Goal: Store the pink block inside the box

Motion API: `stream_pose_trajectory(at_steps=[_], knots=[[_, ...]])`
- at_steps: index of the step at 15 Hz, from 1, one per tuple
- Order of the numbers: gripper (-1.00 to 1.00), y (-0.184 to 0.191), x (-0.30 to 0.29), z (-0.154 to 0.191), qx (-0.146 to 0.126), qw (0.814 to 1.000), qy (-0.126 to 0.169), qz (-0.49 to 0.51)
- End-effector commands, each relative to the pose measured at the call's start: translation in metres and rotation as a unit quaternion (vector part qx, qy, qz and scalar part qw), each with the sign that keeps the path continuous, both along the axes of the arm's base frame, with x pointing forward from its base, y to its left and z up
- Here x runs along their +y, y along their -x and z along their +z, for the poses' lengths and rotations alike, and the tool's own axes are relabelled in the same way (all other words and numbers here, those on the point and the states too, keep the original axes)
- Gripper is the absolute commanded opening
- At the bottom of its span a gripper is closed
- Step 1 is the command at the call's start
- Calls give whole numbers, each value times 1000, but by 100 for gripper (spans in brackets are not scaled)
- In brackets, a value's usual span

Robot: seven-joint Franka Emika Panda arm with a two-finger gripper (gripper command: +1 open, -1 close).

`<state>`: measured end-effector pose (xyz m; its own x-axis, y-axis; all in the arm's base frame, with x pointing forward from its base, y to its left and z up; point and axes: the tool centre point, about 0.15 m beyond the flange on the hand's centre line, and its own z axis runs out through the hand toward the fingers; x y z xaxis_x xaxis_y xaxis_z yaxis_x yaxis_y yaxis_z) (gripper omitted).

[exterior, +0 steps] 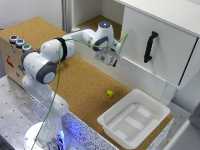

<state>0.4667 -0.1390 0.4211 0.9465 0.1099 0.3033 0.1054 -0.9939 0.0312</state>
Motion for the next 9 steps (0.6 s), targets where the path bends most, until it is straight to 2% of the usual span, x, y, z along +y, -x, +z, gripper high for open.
stream_pose_trajectory(at_steps=[1, 2, 3, 6, 7, 9], knots=[[-100, 4, -67, -27, -8, 999, 11, -36], [-100, 6, -80, -26, -8, 998, 17, -62], [-100, 8, -93, -28, -6, 996, 40, -82], [-100, 8, -147, -50, 19, 993, 39, -110], [-100, 3, -163, -58, 23, 994, 21, -107], [-100, -7, -194, -75, 21, 996, 11, -81]])
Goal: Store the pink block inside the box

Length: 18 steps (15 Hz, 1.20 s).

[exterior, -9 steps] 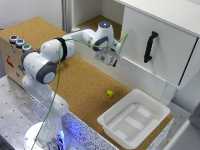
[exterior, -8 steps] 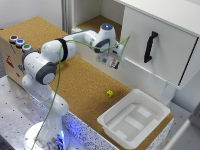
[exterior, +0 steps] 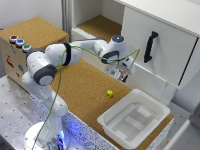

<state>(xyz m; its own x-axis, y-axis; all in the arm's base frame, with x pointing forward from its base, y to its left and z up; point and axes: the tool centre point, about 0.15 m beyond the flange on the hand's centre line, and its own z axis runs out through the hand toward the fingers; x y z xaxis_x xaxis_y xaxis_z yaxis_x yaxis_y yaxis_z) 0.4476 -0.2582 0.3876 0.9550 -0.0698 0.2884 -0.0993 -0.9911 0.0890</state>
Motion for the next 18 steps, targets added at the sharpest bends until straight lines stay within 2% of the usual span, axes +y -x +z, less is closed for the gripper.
stream_pose_trajectory(at_steps=[1, 3, 5, 8, 10, 14, 18], knots=[[-100, -27, -89, -48, 10, 999, -17, 37], [-100, -25, -121, -60, 13, 998, -27, 50], [-100, -19, -153, -80, 37, 996, -48, 67], [-100, -10, -179, -106, 61, 989, -46, 130], [-100, -8, -189, -117, 65, 987, -43, 143], [-100, 4, -204, -139, 87, 985, -57, 137], [-100, 8, -194, -154, 88, 983, -72, 146]])
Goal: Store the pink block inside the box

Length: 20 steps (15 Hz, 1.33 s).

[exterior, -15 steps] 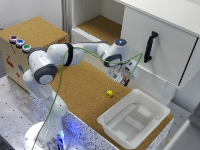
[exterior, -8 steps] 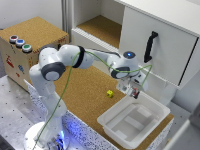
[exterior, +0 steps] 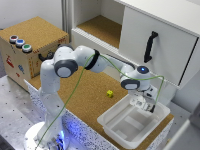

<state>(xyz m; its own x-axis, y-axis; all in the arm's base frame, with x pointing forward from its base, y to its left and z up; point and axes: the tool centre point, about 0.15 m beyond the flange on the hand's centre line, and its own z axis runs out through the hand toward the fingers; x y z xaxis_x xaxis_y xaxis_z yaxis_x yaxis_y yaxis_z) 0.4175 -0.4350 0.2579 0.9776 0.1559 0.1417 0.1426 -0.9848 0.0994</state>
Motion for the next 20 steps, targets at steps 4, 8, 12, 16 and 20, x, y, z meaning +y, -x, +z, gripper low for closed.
stream_pose_trajectory(at_steps=[4, 8, 12, 16, 20], knots=[[-100, -31, 8, -24, 11, 995, -100, 26], [-100, -35, 24, -30, 17, 994, -104, 40], [100, -25, 24, -13, 6, 994, -99, 40], [100, -22, 18, 39, -31, 993, -110, 42], [100, -19, 36, 88, -54, 986, -145, 57]])
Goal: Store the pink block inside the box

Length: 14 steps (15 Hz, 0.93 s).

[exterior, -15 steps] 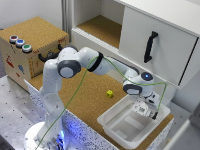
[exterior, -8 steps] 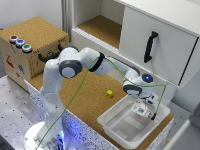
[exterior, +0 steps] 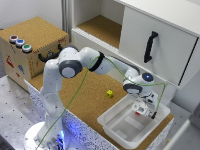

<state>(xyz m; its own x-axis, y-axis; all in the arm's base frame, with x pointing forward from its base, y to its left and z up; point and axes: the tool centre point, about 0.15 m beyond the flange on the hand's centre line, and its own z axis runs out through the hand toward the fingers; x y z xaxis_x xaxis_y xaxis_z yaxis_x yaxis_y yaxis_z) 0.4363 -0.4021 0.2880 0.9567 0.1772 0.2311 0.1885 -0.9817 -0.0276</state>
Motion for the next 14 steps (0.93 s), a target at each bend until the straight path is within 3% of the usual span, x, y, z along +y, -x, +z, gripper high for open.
stream_pose_trajectory(at_steps=[1, 5, 7, 14], knots=[[100, 3, 13, 67, -27, 996, -73, 45], [100, 13, 67, 93, -41, 996, -67, 41], [100, 13, 94, 96, -31, 997, -69, 21], [100, 28, 196, 62, 8, 999, -25, -26]])
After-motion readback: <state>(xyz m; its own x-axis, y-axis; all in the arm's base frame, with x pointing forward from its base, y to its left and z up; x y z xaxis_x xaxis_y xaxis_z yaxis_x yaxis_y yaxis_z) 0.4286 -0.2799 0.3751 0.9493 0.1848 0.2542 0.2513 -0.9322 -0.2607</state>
